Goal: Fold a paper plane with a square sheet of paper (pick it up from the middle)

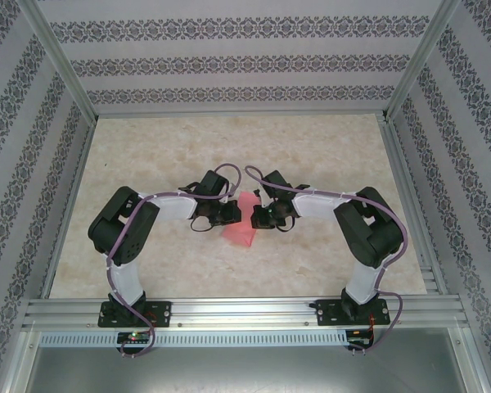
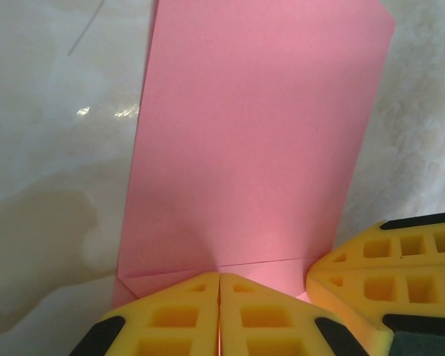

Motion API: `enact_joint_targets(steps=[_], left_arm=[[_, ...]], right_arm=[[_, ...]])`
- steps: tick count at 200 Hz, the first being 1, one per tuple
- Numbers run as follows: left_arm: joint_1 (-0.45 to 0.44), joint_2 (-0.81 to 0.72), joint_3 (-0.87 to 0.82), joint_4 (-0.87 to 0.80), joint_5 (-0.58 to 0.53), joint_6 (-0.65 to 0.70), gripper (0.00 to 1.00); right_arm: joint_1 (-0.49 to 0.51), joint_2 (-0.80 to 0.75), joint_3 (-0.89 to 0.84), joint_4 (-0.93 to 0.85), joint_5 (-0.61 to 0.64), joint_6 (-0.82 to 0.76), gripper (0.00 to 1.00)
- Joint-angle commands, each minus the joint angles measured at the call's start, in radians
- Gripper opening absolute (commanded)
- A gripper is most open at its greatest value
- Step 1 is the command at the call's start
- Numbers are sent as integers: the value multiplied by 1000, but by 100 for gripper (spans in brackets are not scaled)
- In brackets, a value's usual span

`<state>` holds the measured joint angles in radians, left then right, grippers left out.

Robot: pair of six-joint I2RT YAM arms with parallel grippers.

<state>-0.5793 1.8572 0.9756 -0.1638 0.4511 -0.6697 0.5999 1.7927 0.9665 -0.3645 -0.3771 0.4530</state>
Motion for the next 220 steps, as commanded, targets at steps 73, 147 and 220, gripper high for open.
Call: enact_joint_targets(steps=[73,147,220], left_arm=[[-11,46,-57,-64,-71,-43,7],[-10,51,-61,-57,-73,-65,5],[-11,51,-65,-53,-73,-76,4]], right_arm=[[93,-154,-53,11,-18,84,7],[159,-60,-10,49,44,159,5],[163,-39,-1,66,34,174,5]])
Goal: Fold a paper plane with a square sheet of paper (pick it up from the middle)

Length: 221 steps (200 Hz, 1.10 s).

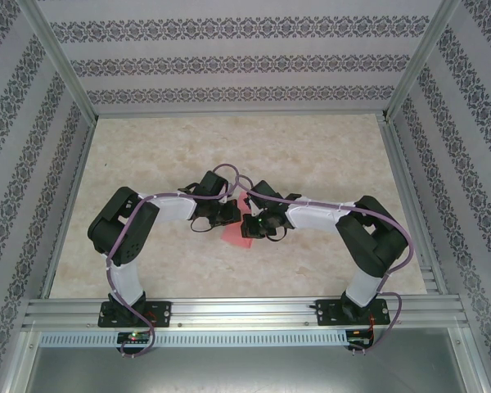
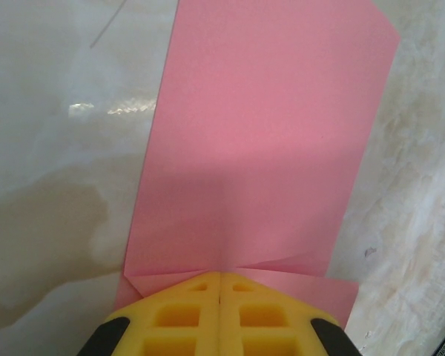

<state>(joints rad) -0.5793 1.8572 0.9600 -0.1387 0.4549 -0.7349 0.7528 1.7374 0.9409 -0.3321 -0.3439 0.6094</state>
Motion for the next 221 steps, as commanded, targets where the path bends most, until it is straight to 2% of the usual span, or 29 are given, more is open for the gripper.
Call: enact_joint_targets(steps=[1,92,221], left_arm=[[-11,50,-49,-78,-77,-11,4],[-10,61,-56,-74,-78,-23,3],[-10,73,-56,-92,-102,-36,2]], right_arm=[[10,16,24,36,-1,18,5],[18,51,-4,22,-30,1,5],[17,8,-48,-97,-60,-172,6]])
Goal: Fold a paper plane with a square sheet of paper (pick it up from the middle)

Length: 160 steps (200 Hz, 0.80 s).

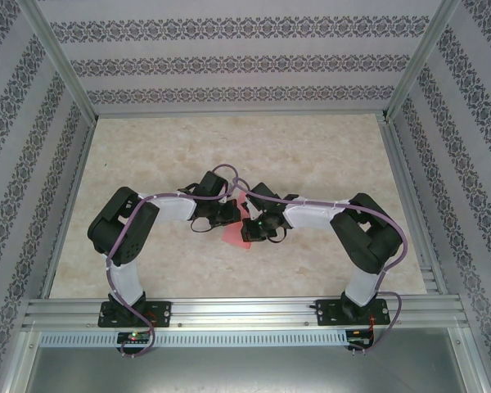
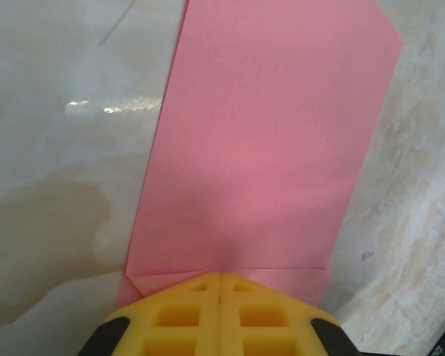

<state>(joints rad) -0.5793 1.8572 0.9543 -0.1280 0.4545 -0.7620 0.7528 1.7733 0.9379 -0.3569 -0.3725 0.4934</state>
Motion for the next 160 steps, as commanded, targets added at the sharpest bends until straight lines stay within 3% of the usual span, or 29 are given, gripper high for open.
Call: enact_joint_targets(steps=[1,46,105,160], left_arm=[[-10,73,-51,-102,-102,-9,2],[-10,71,-55,-101,-102,-11,1],[-10,71,-61,-84,-93,-16,1],[-10,70,-65,-71,-82,-22,1]], right_arm=[[17,-28,-47,-72,-32,-56,6],[18,-78,-114,-59,-66,-78,6],[10,-192,-100,69,30,41,8],[26,-107,-60,151,48,137,8]])
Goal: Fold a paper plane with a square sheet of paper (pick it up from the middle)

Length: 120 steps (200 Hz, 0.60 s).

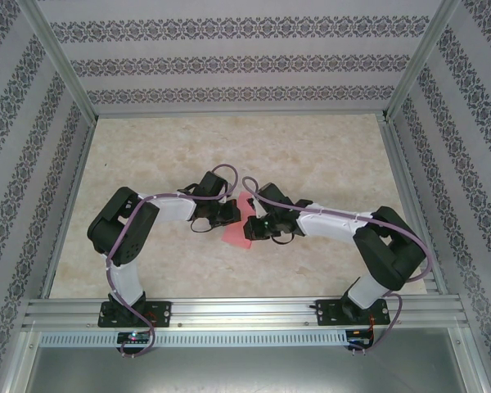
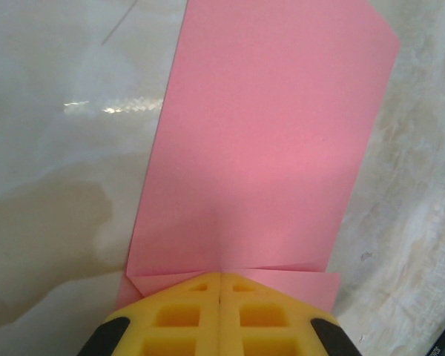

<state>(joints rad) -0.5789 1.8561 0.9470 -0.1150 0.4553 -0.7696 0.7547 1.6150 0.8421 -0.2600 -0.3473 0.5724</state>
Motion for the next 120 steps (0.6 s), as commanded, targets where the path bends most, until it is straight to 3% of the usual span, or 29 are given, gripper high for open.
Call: enact_joint_targets(steps=[1,120], left_arm=[[-10,72,-57,-83,-83,-14,1],[-11,76,-65,-67,-72,-27,1]], right_arm=[[25,54,36,56,22,60,8],[41,167,79,52,65,72,6]])
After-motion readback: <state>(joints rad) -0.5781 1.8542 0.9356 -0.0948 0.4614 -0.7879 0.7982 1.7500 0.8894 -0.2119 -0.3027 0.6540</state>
